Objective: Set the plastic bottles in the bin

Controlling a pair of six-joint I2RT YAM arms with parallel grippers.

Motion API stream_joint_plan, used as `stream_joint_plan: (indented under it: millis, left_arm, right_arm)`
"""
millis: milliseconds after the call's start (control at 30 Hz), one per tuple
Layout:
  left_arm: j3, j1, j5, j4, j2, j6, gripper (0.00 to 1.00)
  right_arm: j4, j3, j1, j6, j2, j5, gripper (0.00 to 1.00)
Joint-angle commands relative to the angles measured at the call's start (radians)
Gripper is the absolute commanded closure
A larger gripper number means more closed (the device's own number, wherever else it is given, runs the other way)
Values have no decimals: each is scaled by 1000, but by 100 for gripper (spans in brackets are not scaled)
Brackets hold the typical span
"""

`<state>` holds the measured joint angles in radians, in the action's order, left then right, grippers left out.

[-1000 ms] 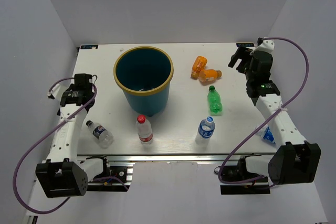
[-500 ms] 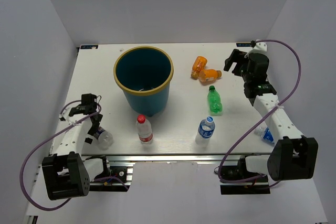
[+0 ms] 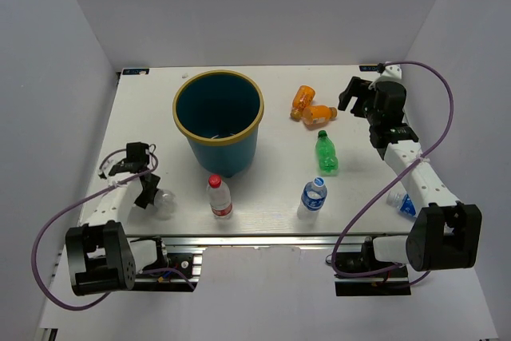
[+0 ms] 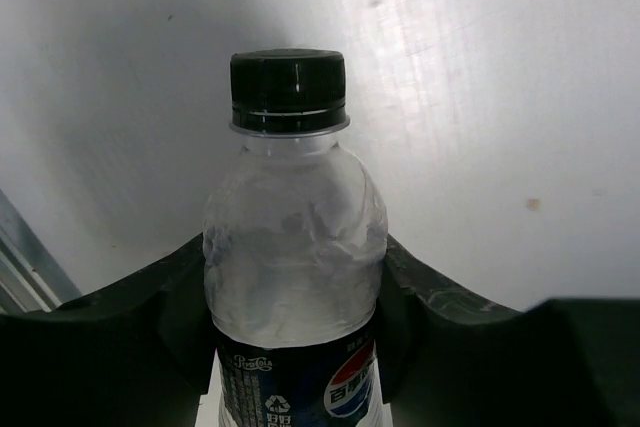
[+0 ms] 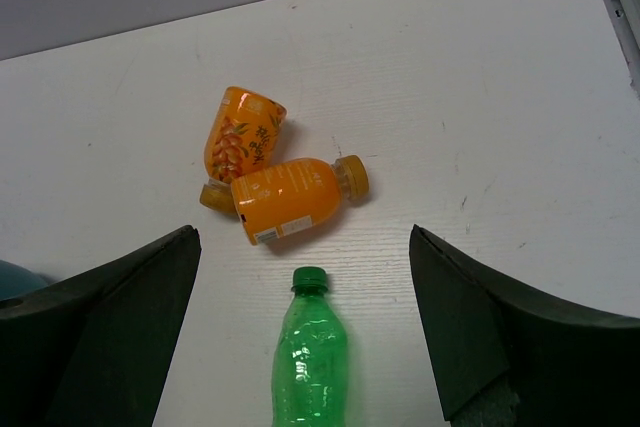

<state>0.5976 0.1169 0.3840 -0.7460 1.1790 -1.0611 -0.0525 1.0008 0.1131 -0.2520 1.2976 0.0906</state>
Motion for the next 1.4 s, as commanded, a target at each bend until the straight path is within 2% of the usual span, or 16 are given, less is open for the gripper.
stream_joint_plan:
  millis: [0, 167, 200, 300, 333, 433, 467, 567, 600, 700, 800, 833, 900, 1033, 1133, 1367]
  left_arm:
    - [123, 6, 45, 1, -74, 21, 62]
    - [397, 6, 180, -65, -131, 87, 60]
    - [506, 6, 197, -70, -139, 95, 58]
    - [646, 6, 210, 6, -165, 154, 52]
    - [654, 6, 188, 130, -173, 226, 51]
    - [721, 4, -53, 305, -119, 318, 52]
    - [754, 4, -220, 328, -86, 329, 54]
    - [869, -22, -399, 404, 39, 371, 56]
    - [893, -75, -440, 411, 65, 386, 56]
    - [987, -247, -358, 390, 148, 489, 47]
    - [1010, -321, -382, 375, 200, 559, 41]
    - [1004, -327, -433, 375, 206, 572, 40]
    - [967, -341, -447, 382, 211, 575, 30]
    - [910, -355, -583, 399, 215, 596, 17]
    - [900, -365, -580, 384, 203, 602, 4]
    - [887, -376, -580, 359, 133, 604, 2]
  right_arm:
    - [-21, 45, -3, 17, -21, -29, 11]
    - [-30, 36, -3, 52, -46, -78, 11]
    - [-35, 32, -1, 59, -56, -92, 11]
    - [-61, 6, -1, 74, -81, -155, 11]
    - [-69, -2, -1, 80, -89, -173, 11]
    - [-96, -19, -3, 102, -106, -239, 11]
    - [-93, -18, -1, 112, -109, -267, 11]
    - [-87, -14, -1, 117, -115, -311, 11]
    - [-90, -17, -3, 122, -121, -352, 11]
    - [-83, -27, -1, 154, -126, -440, 11]
    - [-66, -30, 0, 191, -127, -509, 11]
    - [-66, -33, 0, 191, -127, -508, 11]
    - [-67, -37, 0, 175, -121, -468, 11]
    - [-56, -34, 0, 177, -107, -468, 11]
    - [-56, -34, 0, 169, -98, -494, 11]
    - [-67, -53, 0, 142, -113, -490, 11]
